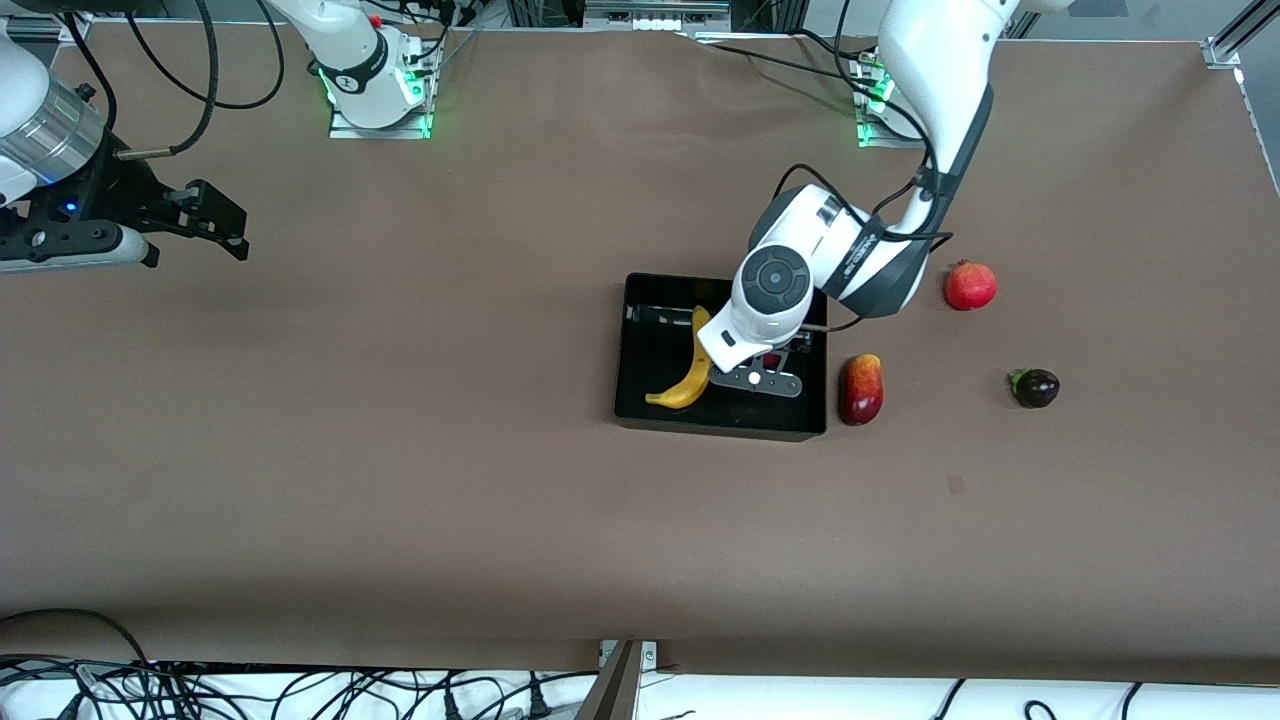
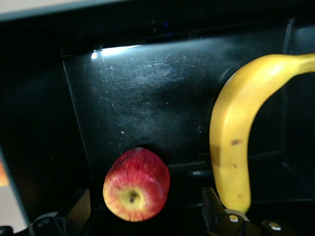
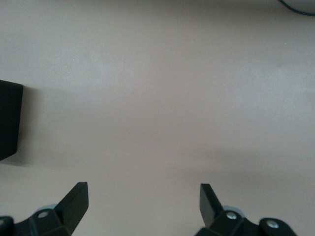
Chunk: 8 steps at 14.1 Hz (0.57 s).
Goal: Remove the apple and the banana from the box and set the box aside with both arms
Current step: 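Lower the left gripper into the tray and grasp the red apple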
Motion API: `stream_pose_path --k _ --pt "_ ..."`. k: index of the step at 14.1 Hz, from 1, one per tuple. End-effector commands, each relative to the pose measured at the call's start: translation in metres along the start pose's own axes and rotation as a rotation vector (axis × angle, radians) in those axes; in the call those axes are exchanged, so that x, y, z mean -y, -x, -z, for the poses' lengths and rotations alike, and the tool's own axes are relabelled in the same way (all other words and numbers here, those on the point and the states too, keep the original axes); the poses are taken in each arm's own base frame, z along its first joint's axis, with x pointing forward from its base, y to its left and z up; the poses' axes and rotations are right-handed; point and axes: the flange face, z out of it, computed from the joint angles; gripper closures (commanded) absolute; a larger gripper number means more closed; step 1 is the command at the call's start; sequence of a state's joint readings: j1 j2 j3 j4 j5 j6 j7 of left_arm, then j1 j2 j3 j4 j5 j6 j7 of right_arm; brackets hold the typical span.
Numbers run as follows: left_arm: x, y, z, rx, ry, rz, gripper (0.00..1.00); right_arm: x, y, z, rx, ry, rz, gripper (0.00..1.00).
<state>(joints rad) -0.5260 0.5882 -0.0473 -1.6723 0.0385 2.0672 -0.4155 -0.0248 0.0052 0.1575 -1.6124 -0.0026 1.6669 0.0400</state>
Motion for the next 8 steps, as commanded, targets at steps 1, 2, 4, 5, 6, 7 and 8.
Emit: stream_pose_path --k 1,2,4,5,6,7,8 --pt "0.009 0.012 -0.025 -0.014 -0.062 -0.015 0.0 -0.002 0.002 0.005 0.002 -0.018 -0.007 0.0" --pt "0.014 0.015 -0.036 0.003 -0.067 0.001 0.0 -0.002 0.002 0.005 0.002 -0.018 -0.008 0.0" --pt "0.016 0.015 -0.039 0.008 -0.068 0.007 0.0 -0.003 0.002 0.005 0.004 -0.018 -0.008 0.0" --pt "0.016 0.016 -0.043 0.012 -0.07 0.008 0.0 -0.003 0.002 0.005 0.004 -0.018 -0.01 0.0" --pt "0.015 0.017 -0.047 0.012 -0.066 0.011 0.0 -0.003 0.002 0.005 0.004 -0.018 -0.01 0.0" --pt "0.014 0.019 -0.05 0.005 -0.059 0.01 0.0 -0.003 0.002 0.004 0.005 -0.018 -0.01 0.0" --pt "0.014 0.019 -0.052 0.002 -0.055 0.013 0.0 -0.003 0.002 0.005 0.004 -0.018 -0.01 0.0"
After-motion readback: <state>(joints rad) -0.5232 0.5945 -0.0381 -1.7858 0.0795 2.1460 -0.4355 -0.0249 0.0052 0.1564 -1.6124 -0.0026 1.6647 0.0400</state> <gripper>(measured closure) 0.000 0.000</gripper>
